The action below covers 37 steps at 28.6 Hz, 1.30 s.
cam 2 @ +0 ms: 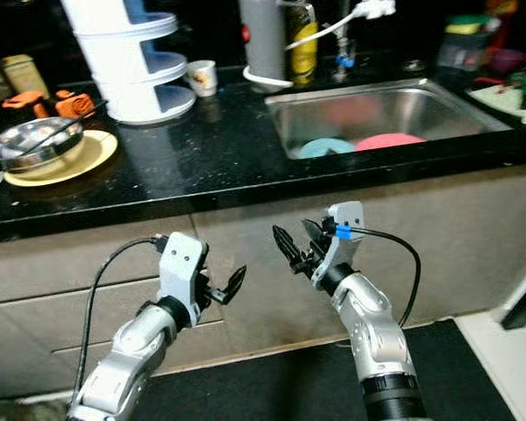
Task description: Kitchen organization
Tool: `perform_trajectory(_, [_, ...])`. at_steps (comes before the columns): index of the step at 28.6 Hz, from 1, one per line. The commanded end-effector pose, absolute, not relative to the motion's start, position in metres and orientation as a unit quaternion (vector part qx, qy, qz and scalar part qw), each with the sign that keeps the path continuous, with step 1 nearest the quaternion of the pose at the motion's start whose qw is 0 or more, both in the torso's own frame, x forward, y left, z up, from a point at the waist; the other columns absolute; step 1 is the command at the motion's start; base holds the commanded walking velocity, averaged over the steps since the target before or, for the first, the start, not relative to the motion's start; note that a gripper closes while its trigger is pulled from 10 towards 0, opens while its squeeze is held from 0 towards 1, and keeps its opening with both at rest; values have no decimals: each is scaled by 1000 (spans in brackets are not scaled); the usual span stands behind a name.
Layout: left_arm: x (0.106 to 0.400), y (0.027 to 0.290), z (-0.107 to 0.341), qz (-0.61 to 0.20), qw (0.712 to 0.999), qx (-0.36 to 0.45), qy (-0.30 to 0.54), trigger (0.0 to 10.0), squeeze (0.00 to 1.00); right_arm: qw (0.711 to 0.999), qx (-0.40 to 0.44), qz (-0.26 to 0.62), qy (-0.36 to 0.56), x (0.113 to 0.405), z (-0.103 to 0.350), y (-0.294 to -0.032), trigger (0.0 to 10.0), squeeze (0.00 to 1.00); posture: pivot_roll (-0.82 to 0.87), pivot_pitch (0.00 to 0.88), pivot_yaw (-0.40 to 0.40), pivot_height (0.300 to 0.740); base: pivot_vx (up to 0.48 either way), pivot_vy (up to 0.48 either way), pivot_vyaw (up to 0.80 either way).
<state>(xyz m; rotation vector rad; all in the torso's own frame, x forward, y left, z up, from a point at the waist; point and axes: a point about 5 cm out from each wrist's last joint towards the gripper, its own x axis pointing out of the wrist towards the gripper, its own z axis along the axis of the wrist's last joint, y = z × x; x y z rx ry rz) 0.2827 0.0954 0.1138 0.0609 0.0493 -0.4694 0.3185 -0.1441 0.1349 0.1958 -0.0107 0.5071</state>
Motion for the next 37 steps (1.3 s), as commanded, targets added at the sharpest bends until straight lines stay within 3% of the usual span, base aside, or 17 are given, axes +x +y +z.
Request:
perform_trajectory(1, [283,103,109,-227,973,29,33,10000,0,959,104,263,-8,319,135,-136,10000,0,16,0,25,740,0,0,800])
perform_trajectory(29, [287,103,107,-241,969,31,33,10000,0,955,113,274,-18,318,136,-132,10000,0,16,0,36,740,0,0,800])
perform_trajectory(37, [289,112,112,-198,980,23,10,10000,0,954,114,278,-22,318,138,-131,10000,0,9,0,34,740,0,0,800])
